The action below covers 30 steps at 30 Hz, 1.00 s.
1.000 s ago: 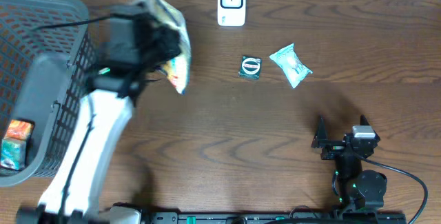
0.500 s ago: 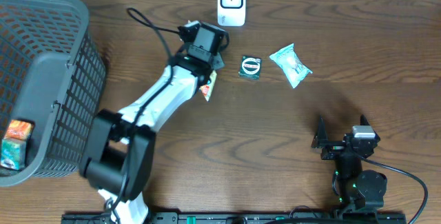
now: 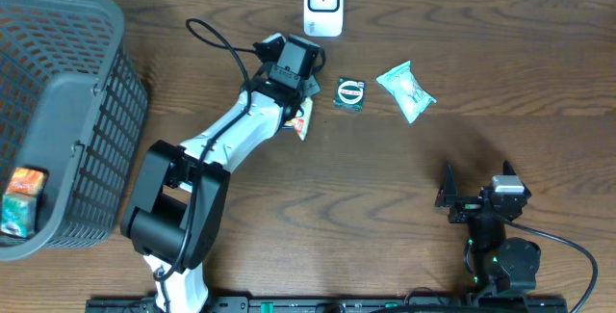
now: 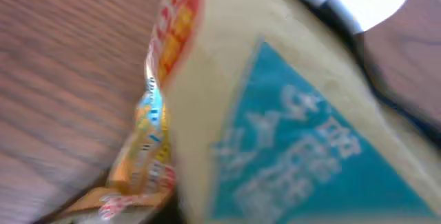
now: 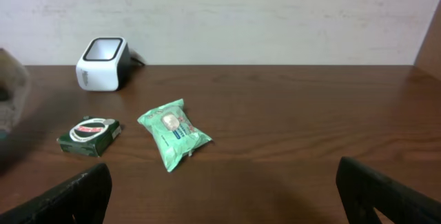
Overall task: Scan the item barcode
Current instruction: 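Hold the yellow wipes bag under the scanner with the left gripper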
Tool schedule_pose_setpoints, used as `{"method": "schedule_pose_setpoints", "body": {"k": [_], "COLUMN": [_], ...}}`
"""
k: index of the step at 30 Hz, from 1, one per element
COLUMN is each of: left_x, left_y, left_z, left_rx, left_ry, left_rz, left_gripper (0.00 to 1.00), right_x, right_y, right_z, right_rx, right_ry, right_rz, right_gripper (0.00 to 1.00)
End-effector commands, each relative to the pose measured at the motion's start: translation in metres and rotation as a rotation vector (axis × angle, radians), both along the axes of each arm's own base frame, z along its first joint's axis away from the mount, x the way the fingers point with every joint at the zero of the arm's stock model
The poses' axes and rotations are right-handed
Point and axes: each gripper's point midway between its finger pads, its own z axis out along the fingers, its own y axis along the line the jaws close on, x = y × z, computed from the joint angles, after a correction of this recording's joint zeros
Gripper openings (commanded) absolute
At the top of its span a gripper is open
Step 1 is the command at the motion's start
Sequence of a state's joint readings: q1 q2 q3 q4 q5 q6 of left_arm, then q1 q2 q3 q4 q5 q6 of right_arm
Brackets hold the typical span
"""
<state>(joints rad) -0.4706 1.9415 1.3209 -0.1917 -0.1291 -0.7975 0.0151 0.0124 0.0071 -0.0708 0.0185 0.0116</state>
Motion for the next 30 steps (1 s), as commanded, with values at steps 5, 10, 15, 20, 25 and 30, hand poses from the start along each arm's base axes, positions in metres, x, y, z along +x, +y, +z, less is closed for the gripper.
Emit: {"method": "schedule_pose_setpoints", "body": {"k": [5,10,15,20,25,30], "left_x": [0.004,0.004,0.004,0.006,0.003,0.005], "left_y": [-0.023,-0.023,-0.021,0.000,0.006,0.005], "left_z": [0.013,0.032,0.074,0.099,0.077,0.042], "left_rx": [-0.033,-0.022,-0.040,0.038,0.074,0.106], "left_ry": [-0.050,-0.088,-0.171,-0.234,-0.173,-0.108], "left_rz": [-0.069,-0.098,-0.114,-0.079,-0.074,-0.077], "left_gripper": [0.59,0.63,0.63,0.26,0.08,0.08], "right_x": [0.000,0.000,0.000,0.000,0.000,0.000], "right_y": [-0.002,-0.002,-0.002,-0.002,-0.002,-0.002], "right_z": [-0.001,-0.001,-0.001,-0.001,-0.001,-0.001], "right_rx": [0.010,0.010,0.010,0.010,0.010,0.010], "right_ry": [0.004,0.004,0.004,0.004,0.004,0.004], "right_rz": [-0.007,-0.007,-0.007,-0.007,-0.007,-0.007], "right_gripper": [0.99,0.99,0.99,0.99,0.99,0.99]}}
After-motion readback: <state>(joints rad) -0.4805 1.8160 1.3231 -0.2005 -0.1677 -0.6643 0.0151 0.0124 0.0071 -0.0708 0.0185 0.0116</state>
